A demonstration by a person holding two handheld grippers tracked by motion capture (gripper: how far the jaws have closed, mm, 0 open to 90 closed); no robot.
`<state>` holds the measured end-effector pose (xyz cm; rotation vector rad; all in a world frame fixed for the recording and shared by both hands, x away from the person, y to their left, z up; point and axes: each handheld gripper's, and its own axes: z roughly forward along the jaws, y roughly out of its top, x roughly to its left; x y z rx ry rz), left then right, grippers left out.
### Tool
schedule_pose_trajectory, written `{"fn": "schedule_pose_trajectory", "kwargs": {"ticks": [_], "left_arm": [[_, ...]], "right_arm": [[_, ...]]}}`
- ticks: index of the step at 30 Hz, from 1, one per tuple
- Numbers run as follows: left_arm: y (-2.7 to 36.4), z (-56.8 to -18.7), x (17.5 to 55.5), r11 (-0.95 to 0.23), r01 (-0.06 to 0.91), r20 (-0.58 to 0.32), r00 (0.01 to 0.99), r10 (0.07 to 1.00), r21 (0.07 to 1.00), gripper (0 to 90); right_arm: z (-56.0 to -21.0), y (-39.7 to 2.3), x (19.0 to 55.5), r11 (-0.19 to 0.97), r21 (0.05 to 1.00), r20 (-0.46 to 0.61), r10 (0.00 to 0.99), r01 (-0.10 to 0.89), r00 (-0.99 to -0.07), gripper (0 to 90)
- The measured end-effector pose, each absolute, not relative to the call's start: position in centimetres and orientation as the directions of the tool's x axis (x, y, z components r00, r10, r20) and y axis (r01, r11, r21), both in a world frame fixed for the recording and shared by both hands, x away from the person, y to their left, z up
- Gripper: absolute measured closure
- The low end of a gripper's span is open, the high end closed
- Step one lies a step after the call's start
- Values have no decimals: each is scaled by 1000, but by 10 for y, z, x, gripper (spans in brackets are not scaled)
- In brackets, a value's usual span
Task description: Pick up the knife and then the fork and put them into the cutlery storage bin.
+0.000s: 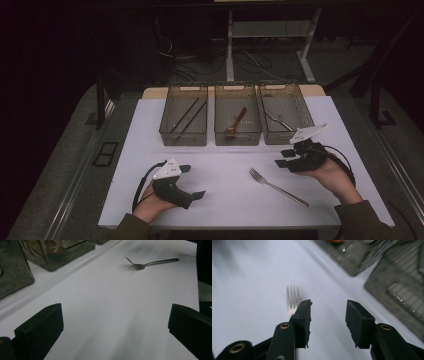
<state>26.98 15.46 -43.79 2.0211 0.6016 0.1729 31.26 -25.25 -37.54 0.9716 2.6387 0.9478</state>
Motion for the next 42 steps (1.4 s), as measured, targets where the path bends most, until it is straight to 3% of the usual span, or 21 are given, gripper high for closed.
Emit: {"fn": "schedule_pose_trajectory", "kwargs": {"ticks": [9, 17, 42], "left_arm": [[154, -438, 269, -395, 344, -129, 868, 479, 852, 0], [153, -438, 269, -396, 344, -129, 869, 478, 851, 0], [152, -439, 269, -403, 342, -125, 871, 475, 849, 0]], "right_arm": [[-394, -227, 305, 742, 440, 24, 553, 505, -833, 648], [-411, -212, 304, 810, 303, 54, 512, 502, -858, 698], [-419, -190, 303, 873, 140, -23, 474, 467, -880, 840]]}}
